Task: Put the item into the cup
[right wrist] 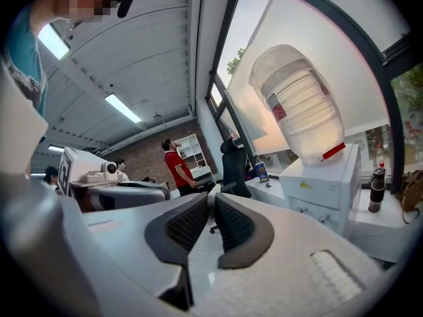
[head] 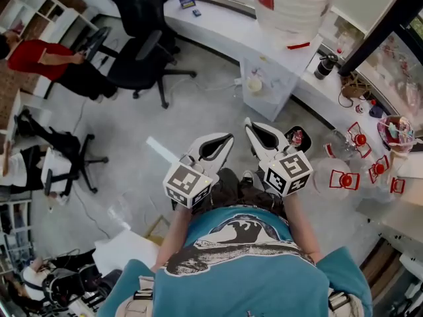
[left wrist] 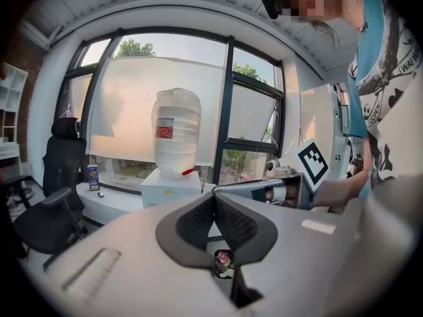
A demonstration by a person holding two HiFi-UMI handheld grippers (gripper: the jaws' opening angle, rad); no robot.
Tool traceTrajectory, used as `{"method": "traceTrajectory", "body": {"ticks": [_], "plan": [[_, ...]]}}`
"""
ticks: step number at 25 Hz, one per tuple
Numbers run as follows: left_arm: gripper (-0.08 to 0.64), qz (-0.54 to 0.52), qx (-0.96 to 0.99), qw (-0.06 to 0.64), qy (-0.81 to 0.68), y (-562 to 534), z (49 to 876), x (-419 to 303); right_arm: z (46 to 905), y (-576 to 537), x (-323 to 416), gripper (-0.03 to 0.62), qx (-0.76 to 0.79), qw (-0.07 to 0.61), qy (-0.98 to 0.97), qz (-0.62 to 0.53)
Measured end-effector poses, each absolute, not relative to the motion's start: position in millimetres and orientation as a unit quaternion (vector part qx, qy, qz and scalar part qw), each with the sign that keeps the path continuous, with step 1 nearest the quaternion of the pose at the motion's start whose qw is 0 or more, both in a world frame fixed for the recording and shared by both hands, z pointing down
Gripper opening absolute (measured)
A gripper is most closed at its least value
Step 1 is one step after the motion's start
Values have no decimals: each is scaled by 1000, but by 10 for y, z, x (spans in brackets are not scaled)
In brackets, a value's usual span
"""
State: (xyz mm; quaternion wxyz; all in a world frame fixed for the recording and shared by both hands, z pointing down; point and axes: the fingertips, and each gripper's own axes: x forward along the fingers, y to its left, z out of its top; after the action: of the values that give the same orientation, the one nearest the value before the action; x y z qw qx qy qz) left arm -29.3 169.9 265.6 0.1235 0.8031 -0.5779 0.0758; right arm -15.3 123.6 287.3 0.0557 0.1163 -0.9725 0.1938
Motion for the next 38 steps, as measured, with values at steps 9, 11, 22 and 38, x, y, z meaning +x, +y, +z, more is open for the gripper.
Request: {"method": "traceTrajectory", "body": {"ticks": [9, 11, 22, 38], "plan": [[14, 89, 819, 137, -550, 1453, 2749, -330, 2979, 988, -111, 34, 151, 60, -964, 208], [14, 86, 823, 139, -544, 1368, 2765, -389, 3015, 888, -142, 34, 163, 62, -962, 211], [14, 90, 856, 144, -489, 758, 2869, -935, 3255, 419, -643, 34, 215, 84, -945, 233], [14, 138, 901, 164, -377, 38, 3543, -1446, 4352, -213, -1052, 34, 305, 166, -901, 261]]}}
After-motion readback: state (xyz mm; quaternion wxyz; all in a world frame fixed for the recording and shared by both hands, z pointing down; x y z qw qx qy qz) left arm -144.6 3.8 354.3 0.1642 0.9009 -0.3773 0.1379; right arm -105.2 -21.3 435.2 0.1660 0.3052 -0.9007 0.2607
